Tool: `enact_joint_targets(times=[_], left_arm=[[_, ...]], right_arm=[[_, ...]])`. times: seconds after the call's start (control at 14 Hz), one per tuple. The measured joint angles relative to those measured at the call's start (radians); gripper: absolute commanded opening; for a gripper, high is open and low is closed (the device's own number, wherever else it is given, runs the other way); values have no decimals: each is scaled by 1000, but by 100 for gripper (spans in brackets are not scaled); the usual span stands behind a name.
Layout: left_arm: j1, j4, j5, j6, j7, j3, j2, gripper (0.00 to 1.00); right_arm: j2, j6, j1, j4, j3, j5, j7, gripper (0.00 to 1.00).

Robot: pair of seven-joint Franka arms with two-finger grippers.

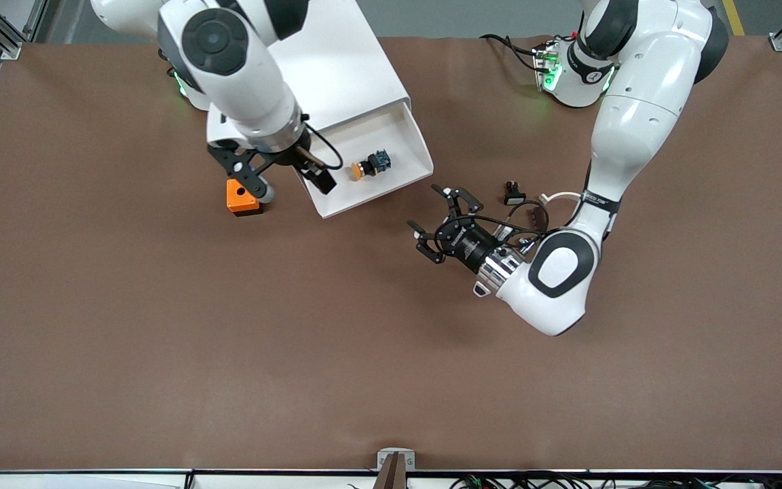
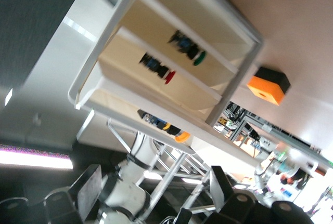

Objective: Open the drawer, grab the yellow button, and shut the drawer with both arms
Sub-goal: 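Grasp the yellow button with the right gripper while the left gripper releases, then lift the button out with the right gripper while the left gripper repositions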

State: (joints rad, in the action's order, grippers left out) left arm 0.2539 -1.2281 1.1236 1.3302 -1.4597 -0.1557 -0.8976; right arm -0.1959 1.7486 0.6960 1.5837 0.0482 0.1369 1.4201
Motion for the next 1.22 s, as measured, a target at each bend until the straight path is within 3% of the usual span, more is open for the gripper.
enact_joint_targets(times=[0.29, 0.79, 0.93, 1.22], left_arm=[[2, 25, -130, 31, 294, 6, 21, 99], [0, 36, -386, 249, 632, 11, 132, 99], [0, 37, -480, 288, 679, 13, 172, 99], [16, 36, -691, 384, 690, 3, 244, 99]], right_arm=[[-22, 100, 88, 62, 1, 0, 105, 100], [-96, 167, 168, 89, 2, -2, 207, 100], [-100, 190, 187, 115, 3, -5, 227, 100], [-101, 201, 206, 139, 3, -21, 268, 89]])
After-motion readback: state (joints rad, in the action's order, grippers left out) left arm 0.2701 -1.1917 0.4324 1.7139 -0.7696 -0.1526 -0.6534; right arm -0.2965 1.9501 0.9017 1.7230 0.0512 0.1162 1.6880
